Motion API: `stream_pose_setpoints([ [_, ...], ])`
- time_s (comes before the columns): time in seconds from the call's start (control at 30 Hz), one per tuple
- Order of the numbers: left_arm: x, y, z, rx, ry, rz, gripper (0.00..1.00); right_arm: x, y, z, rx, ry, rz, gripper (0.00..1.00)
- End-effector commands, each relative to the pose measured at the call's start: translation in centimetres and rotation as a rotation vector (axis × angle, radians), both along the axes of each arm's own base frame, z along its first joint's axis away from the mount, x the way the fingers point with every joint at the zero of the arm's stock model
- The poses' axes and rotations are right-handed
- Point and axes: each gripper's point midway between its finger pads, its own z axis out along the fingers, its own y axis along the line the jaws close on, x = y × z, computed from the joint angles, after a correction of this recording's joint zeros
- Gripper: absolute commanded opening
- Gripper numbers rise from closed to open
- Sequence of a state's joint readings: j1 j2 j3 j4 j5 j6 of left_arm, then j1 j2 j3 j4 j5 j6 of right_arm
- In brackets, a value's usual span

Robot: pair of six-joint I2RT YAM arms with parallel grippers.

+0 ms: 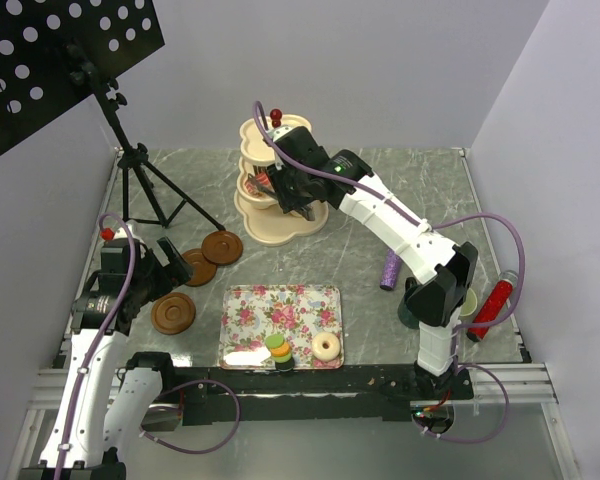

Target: Serve the afternoon tea

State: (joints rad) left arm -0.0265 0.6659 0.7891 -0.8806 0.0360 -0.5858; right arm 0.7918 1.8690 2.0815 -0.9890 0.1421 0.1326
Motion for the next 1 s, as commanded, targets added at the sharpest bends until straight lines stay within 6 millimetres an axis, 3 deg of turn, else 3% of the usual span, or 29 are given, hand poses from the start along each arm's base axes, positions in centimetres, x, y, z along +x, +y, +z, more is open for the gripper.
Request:
stream_pose_setpoints([
  [0.0,0.3,-0.2,0.2,0.000,-0.016,-0.021,1.00,0.9,0.0,1.9,0.026,-0.053,-0.015,0.47],
  [0.57,0.3,-0.1,0.2,0.000,-0.014,-0.017,1.00,0.9,0.2,2.6,0.048,-0.066,-0.012,0.64],
  [0.97,0.3,-0.1,0.1,0.001,-0.011,-0.016,1.00,-0.1,0.4,4.4,0.117,-0.101,0.012,0.60],
])
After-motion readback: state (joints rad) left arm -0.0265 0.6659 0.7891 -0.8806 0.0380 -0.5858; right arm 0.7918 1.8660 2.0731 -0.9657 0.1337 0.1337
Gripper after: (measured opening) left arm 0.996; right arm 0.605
